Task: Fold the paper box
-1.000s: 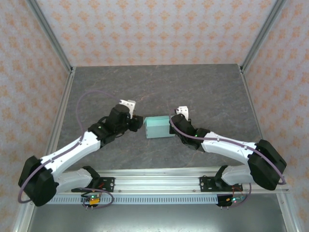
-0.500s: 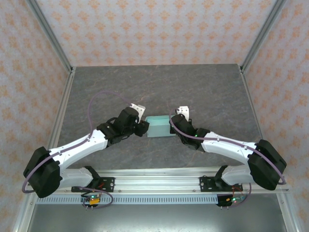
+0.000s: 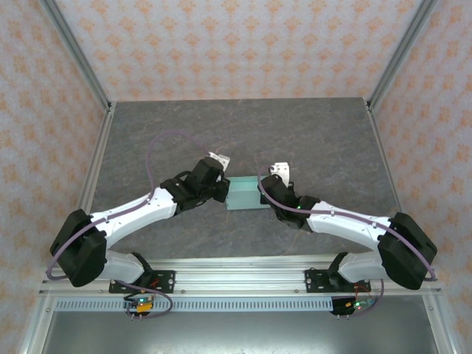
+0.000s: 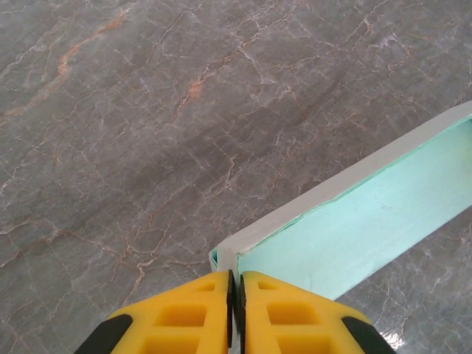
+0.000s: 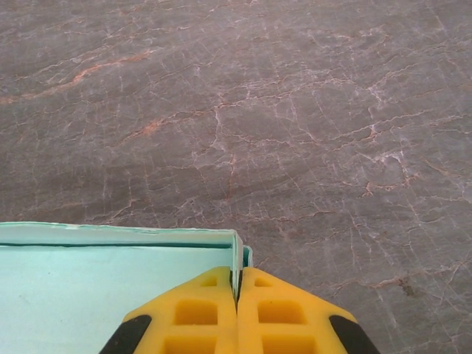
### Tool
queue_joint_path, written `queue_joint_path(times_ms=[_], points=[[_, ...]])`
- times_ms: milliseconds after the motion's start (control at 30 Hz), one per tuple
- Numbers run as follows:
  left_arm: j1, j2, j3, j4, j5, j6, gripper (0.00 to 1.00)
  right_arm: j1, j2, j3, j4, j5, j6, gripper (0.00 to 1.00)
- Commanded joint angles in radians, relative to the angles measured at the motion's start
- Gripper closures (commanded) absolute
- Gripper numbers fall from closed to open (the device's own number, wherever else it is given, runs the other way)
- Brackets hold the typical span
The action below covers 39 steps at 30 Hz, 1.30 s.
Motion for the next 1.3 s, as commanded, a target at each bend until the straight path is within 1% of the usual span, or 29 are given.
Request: queue_joint_path(times_ms=[0,133,167,367,467,667,833,1000,1267], points=[[-0.015,0.018,0.054,-0.059,-0.069,-0.035,0.88,0.02,0.017,0.016,-0.022,0.027,0.023,1.0],[-0.015,0.032,0.077,-0.081,-0.057,-0.079,0.98,0.029,0.032,0.015,-0.018,0.042,0.027,1.0],[-0.017,0.031,0.078,-0.074,-0.045,-0.09,0.98,0.034,0.038,0.015,-0.015,0.049,0.028,1.0],[-0.019,0.011,0.105,-0.094,-0.038,-0.145,0.98,0.059,0.063,0.014,-0.008,0.097,0.036,1.0],[-0.019,0.005,0.116,-0.106,-0.032,-0.204,0.97,0.06,0.065,0.006,0.001,0.111,0.043,1.0],[-0.019,-0.004,0.094,-0.063,0.0,-0.307,0.97,0.059,0.071,-0.002,0.008,0.13,0.046,1.0],[-0.019,0.022,0.107,-0.072,0.0,-0.339,0.97,0.061,0.08,-0.004,0.008,0.142,0.047,1.0],[-0.019,0.029,0.12,-0.073,-0.004,-0.36,0.98,0.096,0.094,0.007,0.002,0.202,0.034,1.0],[-0.018,0.022,0.141,-0.087,-0.002,-0.403,0.97,0.101,0.123,0.001,0.029,0.211,0.041,1.0]])
